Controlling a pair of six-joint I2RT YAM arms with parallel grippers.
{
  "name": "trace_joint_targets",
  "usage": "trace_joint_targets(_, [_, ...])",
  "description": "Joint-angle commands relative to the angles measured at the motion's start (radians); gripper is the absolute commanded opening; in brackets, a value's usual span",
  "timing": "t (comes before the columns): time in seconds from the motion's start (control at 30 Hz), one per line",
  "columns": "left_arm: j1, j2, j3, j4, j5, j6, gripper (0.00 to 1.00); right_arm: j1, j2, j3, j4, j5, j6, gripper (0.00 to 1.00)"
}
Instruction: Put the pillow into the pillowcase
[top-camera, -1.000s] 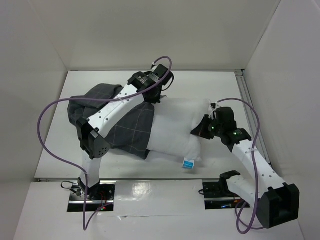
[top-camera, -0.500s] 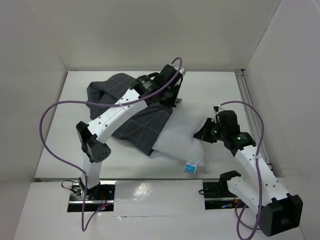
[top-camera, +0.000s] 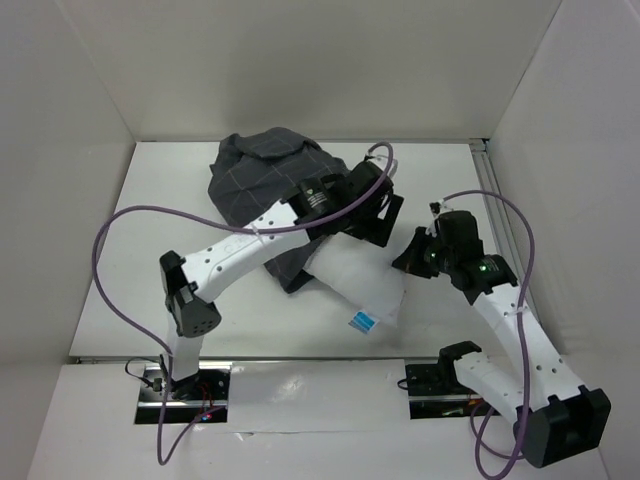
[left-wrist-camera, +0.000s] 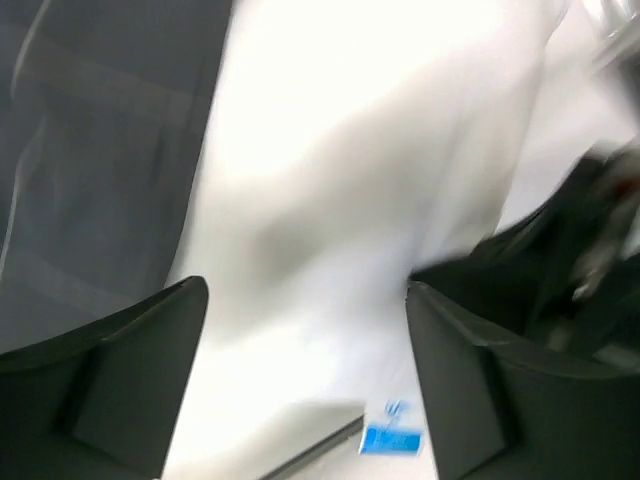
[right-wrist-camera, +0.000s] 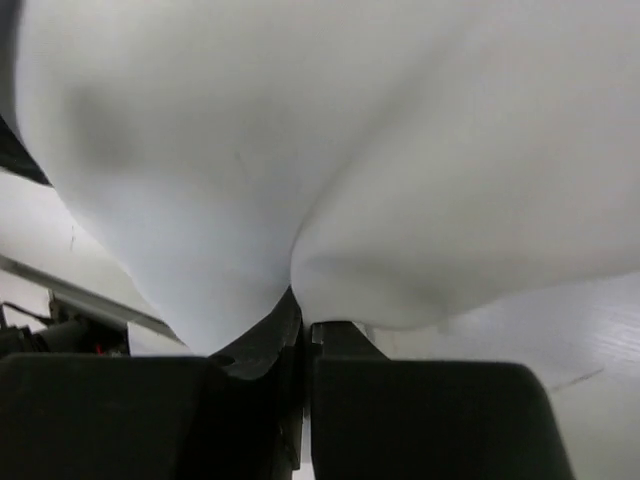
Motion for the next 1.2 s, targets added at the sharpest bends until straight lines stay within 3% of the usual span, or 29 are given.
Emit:
trace_joint_targets(0.0, [-0.026,-0.195,-0.086,-0.029,-0.176,0.009,1.00,0.009,0.015,0.097,0.007,0.088,-0.018,0.00])
trace_joint_targets(0.03, [-0.026,-0.256,-0.161,-0.045,-0.243,0.009,1.00,0.009,0.041,0.114,-0.007,0.098,-0.018,0.07])
trace_joint_targets(0.07, [-0.026,-0.282,-0.198,-0.054,-0.273,-0.010,1.00,0.000,0.053,0.123,-0.007,0.086,-0.018,0.23])
trace_joint_targets(0.13, [-0.026,-0.327,-0.298,-0.075,-0.342,-0.038,1.00,0.000,0.073,0.148,-0.016,0.072,-0.018,0.72])
trace_joint_targets(0.17, [-0.015,-0.362,-0.332,-0.094,-0.359,-0.070,1.00,0.000,0.084,0.170,-0.030,0.072,-0.018,0.90])
trace_joint_targets(0.23, [-0.006,-0.395,-0.446,-0.103,-0.382,-0.118,0.97,0.000,0.084,0.198,-0.068,0.100,-0.009,0.98])
trace_joint_targets(0.33, [-0.006,-0.460,-0.595,-0.062,-0.370,-0.207,0.94,0.000,0.071,0.260,-0.144,0.140,0.002,1.00])
trace_joint_targets(0.43, [-0.017,-0.508,-0.905,0.111,-0.384,-0.236,0.98,0.000,0.044,0.303,-0.213,0.154,0.002,1.00])
trace_joint_targets(0.67, [-0.029,-0.461,-1.131,0.306,-0.459,-0.365,0.99,0.000,-0.015,0.292,-0.303,0.131,0.020,1.00])
trace_joint_targets(0.9, [0.049,-0.439,-1.239,0.578,-0.367,-0.267,0.98,0.000,-0.055,0.235,-0.322,0.094,0.042,1.00])
trace_joint_targets(1.07, [0.088,-0.407,-1.265,0.615,-0.336,-0.256,0.97,0.000,-0.052,0.142,-0.277,-0.025,0.026,1.00])
trace_joint_targets(1.17, [0.134,-0.382,-1.265,0.624,-0.309,-0.256,0.90,0.000,-0.043,0.085,-0.217,-0.116,0.017,1.00])
